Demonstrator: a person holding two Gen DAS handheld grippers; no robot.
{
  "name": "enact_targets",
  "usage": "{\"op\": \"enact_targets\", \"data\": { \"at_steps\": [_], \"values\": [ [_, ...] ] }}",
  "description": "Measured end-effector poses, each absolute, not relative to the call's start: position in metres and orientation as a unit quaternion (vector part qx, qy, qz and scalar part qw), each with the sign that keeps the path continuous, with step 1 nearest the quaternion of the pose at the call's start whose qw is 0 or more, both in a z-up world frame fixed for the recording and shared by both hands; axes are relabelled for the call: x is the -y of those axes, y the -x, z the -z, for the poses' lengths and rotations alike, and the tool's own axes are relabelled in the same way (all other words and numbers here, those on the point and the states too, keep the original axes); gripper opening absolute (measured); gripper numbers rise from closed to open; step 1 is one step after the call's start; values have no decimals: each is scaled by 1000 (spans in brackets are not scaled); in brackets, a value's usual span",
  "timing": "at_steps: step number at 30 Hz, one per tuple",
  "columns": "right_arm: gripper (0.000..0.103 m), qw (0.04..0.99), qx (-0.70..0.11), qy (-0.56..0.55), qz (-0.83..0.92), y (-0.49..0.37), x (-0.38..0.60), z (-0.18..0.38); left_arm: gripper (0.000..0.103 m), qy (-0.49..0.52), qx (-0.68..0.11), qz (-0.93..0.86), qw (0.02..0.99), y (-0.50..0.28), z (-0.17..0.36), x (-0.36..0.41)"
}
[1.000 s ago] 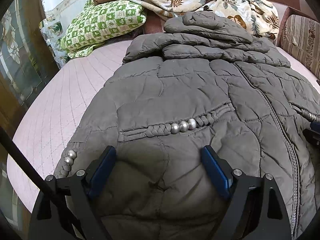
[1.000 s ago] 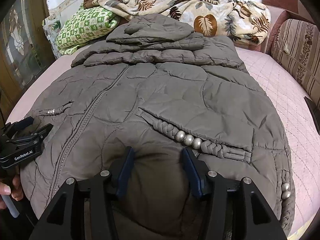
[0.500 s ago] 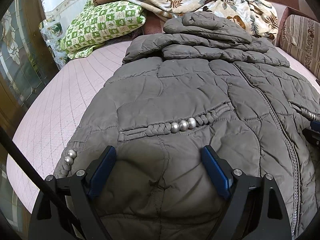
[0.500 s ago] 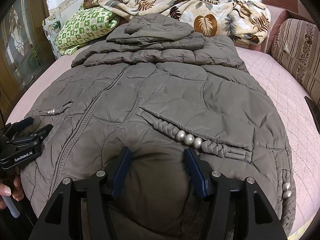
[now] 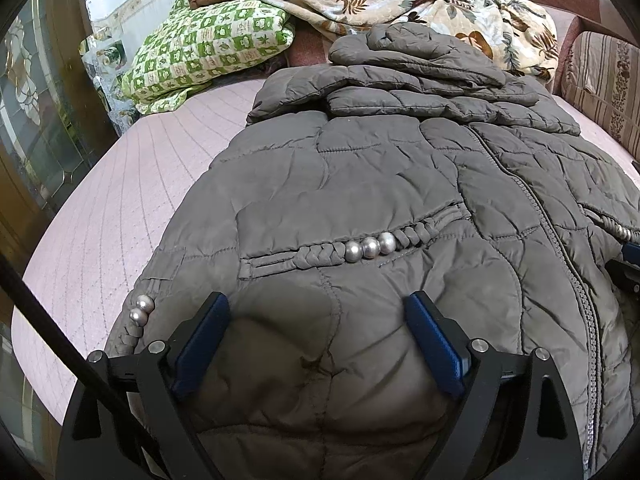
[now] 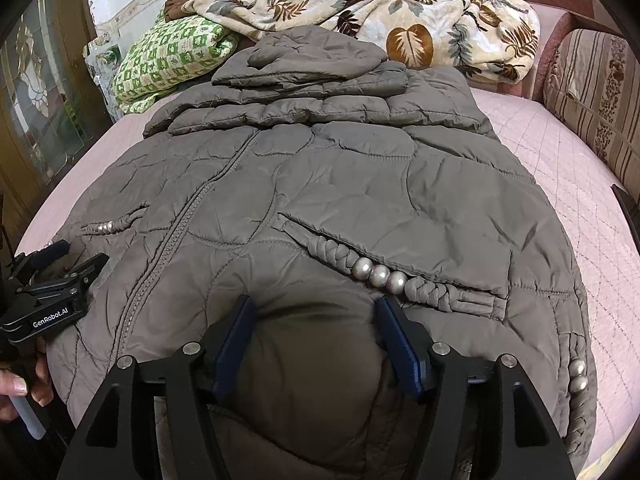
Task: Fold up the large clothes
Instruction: 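Smooth the jacket body flat with both open tools near the hem, then position both open tools at the hem edges beside the beaded trims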
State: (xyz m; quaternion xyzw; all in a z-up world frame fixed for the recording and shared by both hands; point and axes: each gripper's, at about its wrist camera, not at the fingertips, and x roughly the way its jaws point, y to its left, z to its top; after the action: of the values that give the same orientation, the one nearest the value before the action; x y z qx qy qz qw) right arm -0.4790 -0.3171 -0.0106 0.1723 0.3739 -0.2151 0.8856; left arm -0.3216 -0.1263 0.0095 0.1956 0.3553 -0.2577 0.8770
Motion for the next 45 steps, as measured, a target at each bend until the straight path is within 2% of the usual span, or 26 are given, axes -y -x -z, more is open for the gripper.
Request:
{"op": "enact_targets", "data": {
  "at_steps": [15,29,45],
  "values": [
    [72,888,-368,-168,221,484,313,10,95,-178,-365,275,871,323,-7,114],
    [92,885,-383,-159,209,484,305,12,96,-178,-335,286,880,334,-8,104],
    [93,897,-352,-152,220,512,284,1,96,-171,-328,303,878,345,-25,80]
  ]
}}
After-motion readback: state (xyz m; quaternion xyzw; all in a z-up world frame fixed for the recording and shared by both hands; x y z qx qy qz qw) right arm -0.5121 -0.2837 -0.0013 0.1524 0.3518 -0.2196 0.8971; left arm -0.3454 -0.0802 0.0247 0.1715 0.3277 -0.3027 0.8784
